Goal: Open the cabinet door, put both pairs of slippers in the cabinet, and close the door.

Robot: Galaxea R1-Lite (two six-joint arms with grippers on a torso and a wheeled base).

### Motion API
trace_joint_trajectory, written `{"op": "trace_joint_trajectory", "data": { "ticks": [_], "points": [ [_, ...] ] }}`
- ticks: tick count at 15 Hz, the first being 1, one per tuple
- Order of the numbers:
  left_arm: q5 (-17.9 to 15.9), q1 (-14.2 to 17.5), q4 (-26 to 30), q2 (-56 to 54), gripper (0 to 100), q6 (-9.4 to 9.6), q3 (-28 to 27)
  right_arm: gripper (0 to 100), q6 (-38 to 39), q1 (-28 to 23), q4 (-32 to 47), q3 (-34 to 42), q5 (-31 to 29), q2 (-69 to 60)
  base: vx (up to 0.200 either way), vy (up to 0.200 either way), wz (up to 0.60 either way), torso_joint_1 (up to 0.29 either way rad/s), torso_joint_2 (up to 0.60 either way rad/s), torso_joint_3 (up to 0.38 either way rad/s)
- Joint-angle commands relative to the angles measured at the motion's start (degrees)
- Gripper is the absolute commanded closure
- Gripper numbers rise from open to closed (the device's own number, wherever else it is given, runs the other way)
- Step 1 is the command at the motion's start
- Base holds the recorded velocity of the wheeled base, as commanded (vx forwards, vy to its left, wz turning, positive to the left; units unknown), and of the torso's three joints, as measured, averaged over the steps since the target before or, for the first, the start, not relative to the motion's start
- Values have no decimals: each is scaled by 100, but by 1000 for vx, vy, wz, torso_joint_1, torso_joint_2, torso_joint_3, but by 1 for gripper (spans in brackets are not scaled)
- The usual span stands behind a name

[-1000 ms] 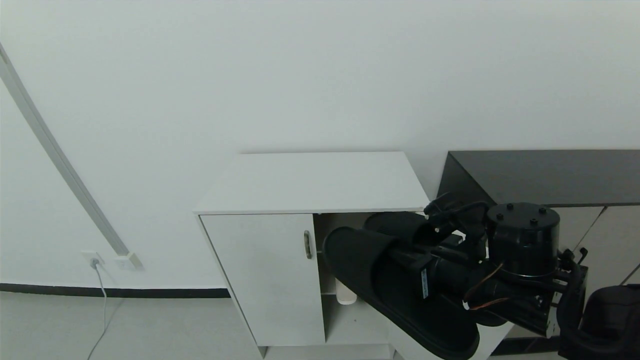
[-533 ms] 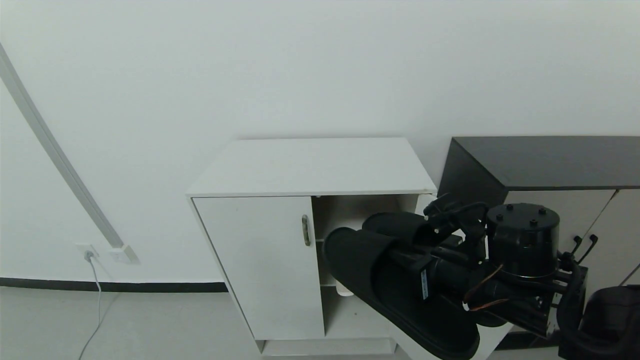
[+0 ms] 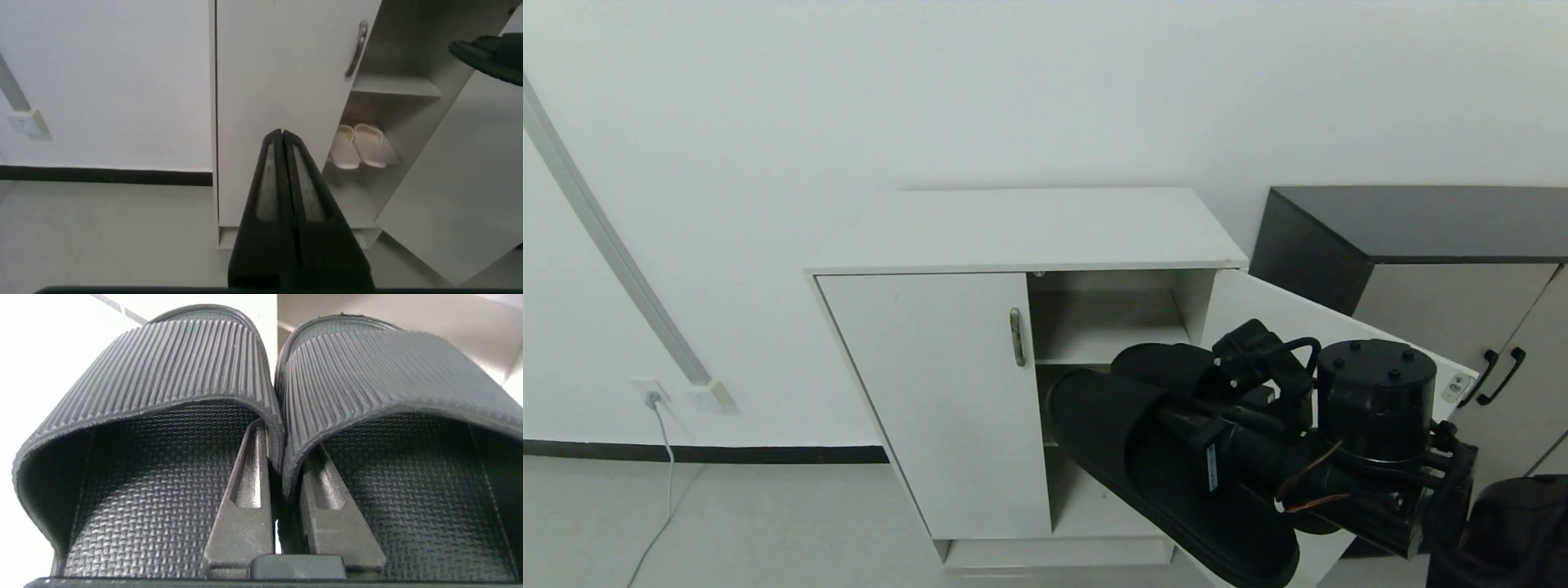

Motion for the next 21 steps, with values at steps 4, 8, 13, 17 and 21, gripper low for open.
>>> {"op": "trace_joint_trajectory", "data": {
  "ticks": [4, 8, 13, 17, 21],
  "points": [
    [1, 1, -4, -1, 100, -2, 1, 100, -9, 0, -51, 59, 9, 71, 0, 0, 0, -178, 500, 321],
    [1, 1, -4, -1, 100, -2, 1, 100, -9, 0, -51, 59, 9, 80, 0, 0, 0, -151, 478, 327],
    [1, 1, -4, -1, 100, -2, 1, 100, -9, 62, -60, 85, 0, 80, 0, 0, 0, -115, 460, 345],
    [10, 1, -4, -1, 100, -2, 1, 100, -9, 62, -60, 112, -9, 80, 0, 0, 0, -57, 443, 381],
    [10, 1, -4, -1, 100, -10, 1, 100, -9, 123, -51, 121, -18, 80, 0, 0, 0, -6, 258, 243]
  ]
}}
